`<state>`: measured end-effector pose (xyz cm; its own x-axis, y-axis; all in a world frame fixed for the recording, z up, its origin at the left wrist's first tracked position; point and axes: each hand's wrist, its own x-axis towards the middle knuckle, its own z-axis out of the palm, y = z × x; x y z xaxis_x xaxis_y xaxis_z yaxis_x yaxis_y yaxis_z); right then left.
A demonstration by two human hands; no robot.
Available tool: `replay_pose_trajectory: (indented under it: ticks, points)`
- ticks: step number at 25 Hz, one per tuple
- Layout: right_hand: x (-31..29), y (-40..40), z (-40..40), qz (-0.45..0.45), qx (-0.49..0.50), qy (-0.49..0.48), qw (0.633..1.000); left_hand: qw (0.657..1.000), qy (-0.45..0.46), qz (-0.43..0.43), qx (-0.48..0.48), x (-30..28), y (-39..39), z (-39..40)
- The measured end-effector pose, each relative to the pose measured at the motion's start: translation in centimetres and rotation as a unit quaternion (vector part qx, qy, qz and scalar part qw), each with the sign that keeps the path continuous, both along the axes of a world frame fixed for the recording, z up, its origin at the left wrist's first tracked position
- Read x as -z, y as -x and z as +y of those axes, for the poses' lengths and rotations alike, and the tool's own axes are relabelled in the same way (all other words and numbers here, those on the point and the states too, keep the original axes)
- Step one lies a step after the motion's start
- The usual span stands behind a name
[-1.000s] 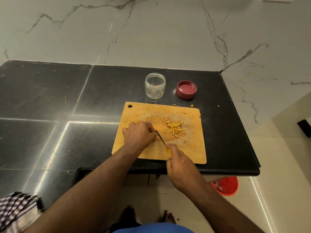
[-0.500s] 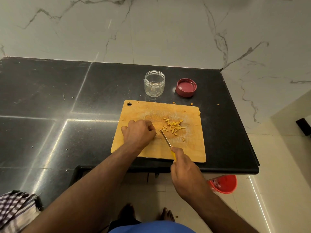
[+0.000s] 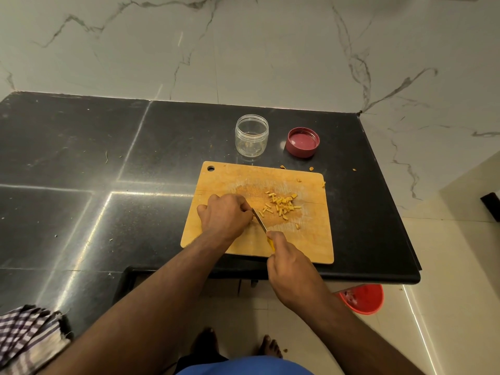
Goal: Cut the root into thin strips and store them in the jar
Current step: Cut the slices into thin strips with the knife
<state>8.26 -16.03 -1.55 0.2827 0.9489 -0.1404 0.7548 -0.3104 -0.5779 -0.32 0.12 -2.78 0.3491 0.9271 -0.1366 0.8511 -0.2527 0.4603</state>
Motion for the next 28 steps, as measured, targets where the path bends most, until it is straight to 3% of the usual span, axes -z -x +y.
replay_pose_trajectory:
  ticks: [11, 19, 23, 28]
  points:
    - [-0.8, -0.5, -2.6, 0.026, 0.052, -0.03, 0.998, 1.0, 0.016, -0.017, 0.01, -0.4, 0.5, 1.0]
    - [0.6, 0.6, -1.7, -0.019, -0.003, -0.019, 1.0, 0.995, 0.057, -0.078, -0.03, 0.0, 3.9, 2.9]
    - [0.6, -1.3, -2.0, 0.009, 0.081, -0.013, 0.997, 0.989, 0.087, -0.111, -0.034, 0.4, 4.3, 2.8]
    - [0.0, 0.0, -2.6, 0.029, 0.005, -0.023, 0.999, 0.988, 0.089, -0.124, -0.034, 0.2, 4.3, 2.7]
